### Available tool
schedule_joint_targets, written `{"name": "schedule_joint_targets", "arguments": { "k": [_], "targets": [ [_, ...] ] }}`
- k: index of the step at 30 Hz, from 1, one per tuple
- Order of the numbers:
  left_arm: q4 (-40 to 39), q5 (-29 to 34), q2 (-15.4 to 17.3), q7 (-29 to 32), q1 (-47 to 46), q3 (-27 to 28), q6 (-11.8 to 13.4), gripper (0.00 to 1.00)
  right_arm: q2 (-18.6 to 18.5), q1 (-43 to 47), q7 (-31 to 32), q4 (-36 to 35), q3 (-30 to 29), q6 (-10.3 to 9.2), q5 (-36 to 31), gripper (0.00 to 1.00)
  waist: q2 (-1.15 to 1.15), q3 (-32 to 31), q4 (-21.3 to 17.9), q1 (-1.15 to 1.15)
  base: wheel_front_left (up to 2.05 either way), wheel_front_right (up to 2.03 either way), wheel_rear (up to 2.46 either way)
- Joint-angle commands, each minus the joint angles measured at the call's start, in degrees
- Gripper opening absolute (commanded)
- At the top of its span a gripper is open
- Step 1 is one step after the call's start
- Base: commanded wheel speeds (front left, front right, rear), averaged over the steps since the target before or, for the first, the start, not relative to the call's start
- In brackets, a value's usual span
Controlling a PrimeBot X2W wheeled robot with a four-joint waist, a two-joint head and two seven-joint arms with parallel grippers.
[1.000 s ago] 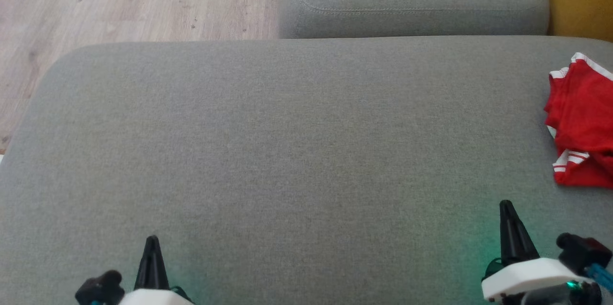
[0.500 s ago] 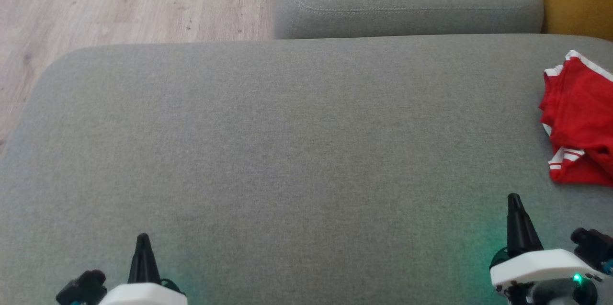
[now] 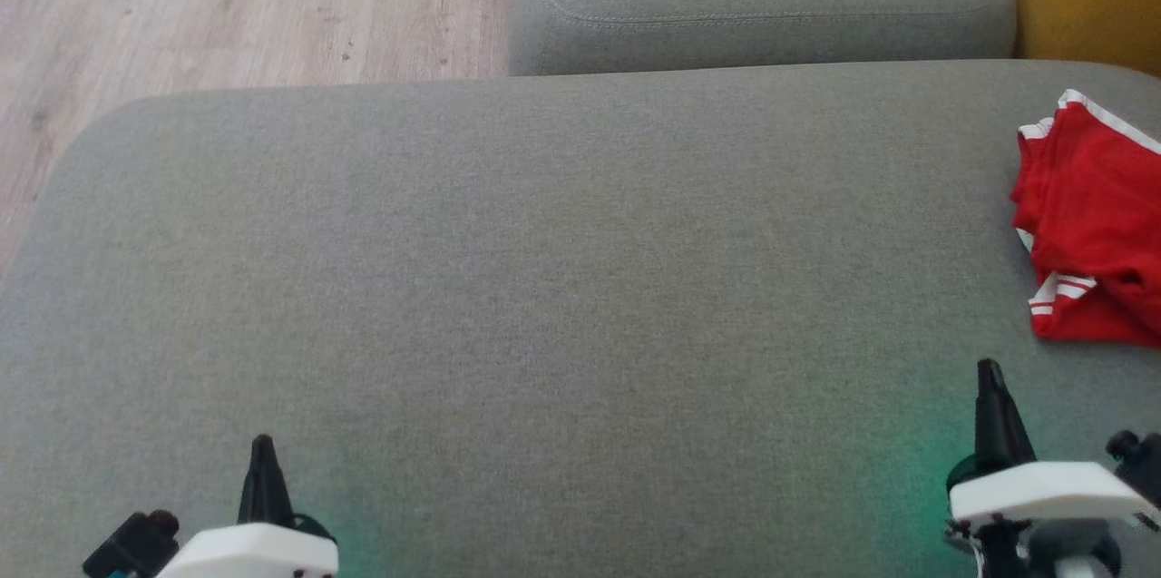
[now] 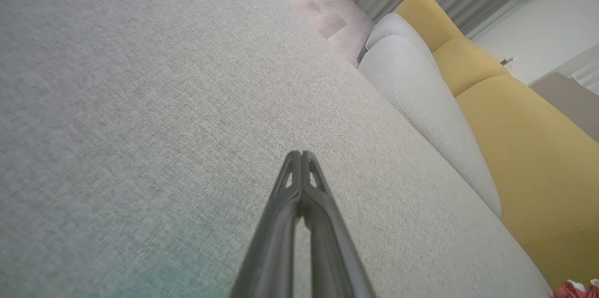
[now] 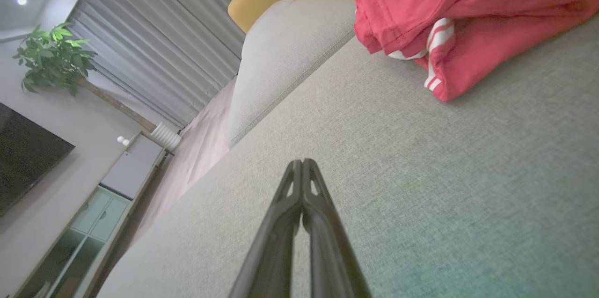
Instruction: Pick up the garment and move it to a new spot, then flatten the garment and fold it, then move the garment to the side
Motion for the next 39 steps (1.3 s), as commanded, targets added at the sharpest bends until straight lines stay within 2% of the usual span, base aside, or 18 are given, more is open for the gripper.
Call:
{"name": "schedule_joint_targets", "arguments": {
  "k": [1, 39],
  "targets": [
    [-2.18, -1.89, 0.08, 0.33, -3.24, 1.79, -0.53, 0.0, -0.18, -3.22, 0.41, -2.28, 0.29, -0.03, 2.22, 0.0, 0.0, -0.01, -0.1, 0.0, 0.0, 0.0, 0.0],
    [-5.47, -27.59, 0.12, 6.73, -5.78, 5.48, -3.13, 0.0, -0.27, -6.19, 6.66, -3.34, -1.51, -0.04, 30.38, 0.0, 0.0, -0.13, -2.23, 0.0, 0.0, 0.0, 0.0]
  ]
}}
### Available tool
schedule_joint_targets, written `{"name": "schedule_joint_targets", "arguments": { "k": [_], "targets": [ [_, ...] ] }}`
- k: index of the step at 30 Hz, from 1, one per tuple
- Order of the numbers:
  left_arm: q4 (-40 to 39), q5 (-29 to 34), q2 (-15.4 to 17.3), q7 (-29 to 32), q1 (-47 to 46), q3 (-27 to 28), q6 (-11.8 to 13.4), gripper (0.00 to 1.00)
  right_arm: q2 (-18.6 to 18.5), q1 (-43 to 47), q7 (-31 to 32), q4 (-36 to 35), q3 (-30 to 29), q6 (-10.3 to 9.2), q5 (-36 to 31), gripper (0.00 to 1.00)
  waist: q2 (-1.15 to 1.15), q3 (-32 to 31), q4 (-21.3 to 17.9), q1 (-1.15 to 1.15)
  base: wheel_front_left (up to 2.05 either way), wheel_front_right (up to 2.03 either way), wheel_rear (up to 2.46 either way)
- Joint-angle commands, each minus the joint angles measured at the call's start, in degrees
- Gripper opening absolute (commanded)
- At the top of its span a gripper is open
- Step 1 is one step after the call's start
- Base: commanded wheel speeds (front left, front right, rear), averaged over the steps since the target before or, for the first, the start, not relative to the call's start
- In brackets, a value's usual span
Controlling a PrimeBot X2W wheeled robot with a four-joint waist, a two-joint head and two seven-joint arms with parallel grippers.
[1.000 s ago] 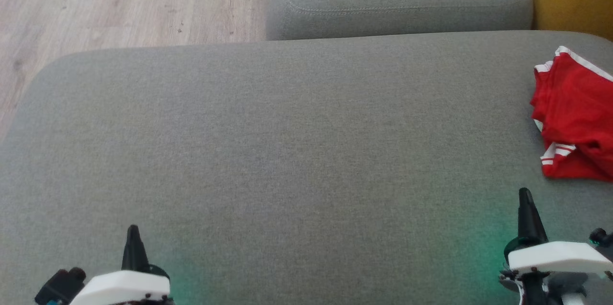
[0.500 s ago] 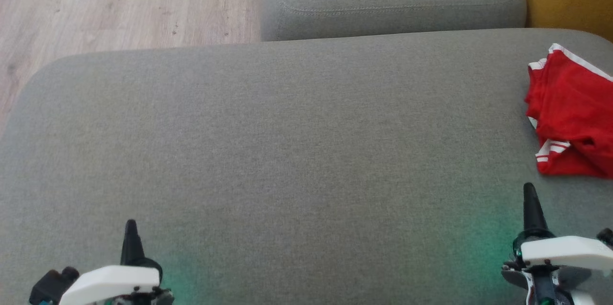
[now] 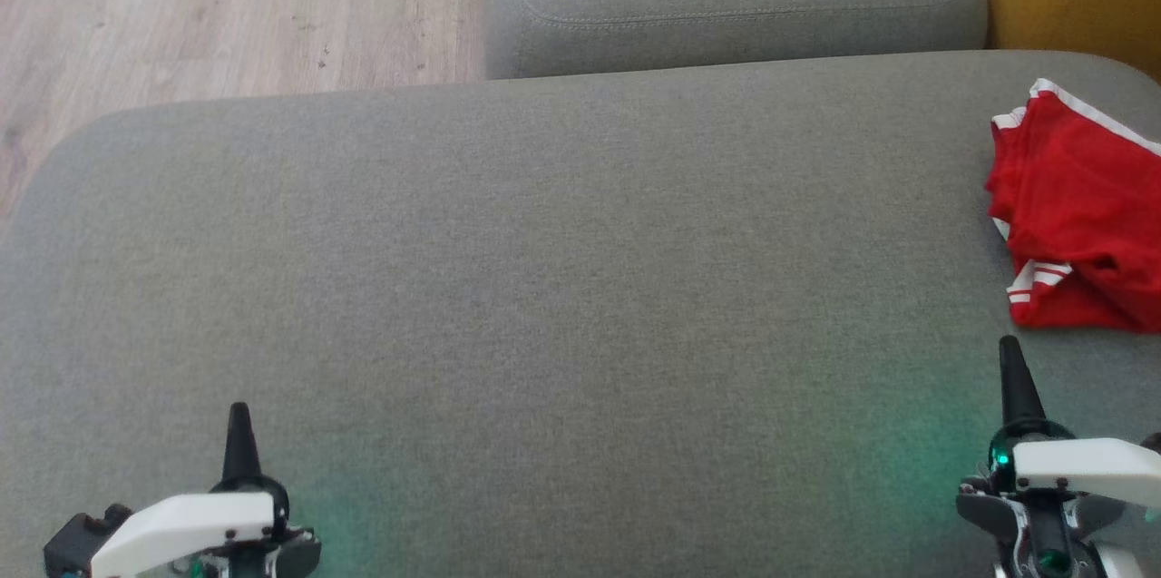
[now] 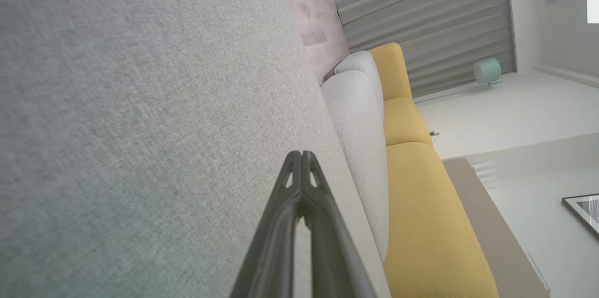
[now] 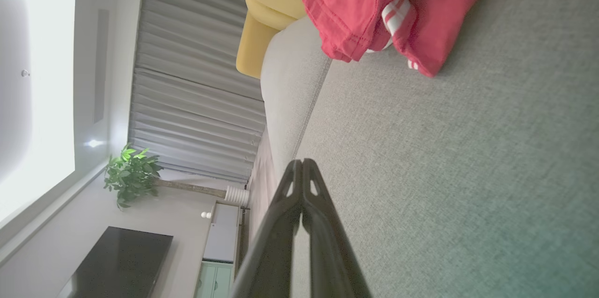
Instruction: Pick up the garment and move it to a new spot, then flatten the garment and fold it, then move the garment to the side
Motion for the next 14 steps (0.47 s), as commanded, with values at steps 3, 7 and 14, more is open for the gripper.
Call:
{"name": "schedule_joint_targets", "arguments": {
  "k": [3, 7, 14],
  "targets": [
    [-2.28, -3.46, 0.18, 0.97, -3.5, 2.33, -0.78, 0.0, -0.29, -3.59, 0.97, -2.43, 0.52, -0.03, 4.02, 0.0, 0.0, -0.01, -0.23, 0.0, 0.0, 0.0, 0.0],
    [-2.62, -6.17, 0.18, 1.64, -3.77, 2.72, -1.06, 0.0, -0.3, -3.91, 1.63, -2.54, 0.34, -0.03, 6.98, 0.0, 0.0, -0.03, -0.45, 0.0, 0.0, 0.0, 0.0],
    [-3.23, -10.88, 0.19, 2.82, -4.23, 3.4, -1.53, 0.0, -0.32, -4.45, 2.78, -2.73, 0.01, -0.04, 12.15, 0.0, 0.0, -0.05, -0.84, 0.0, 0.0, 0.0, 0.0]
  ]
}}
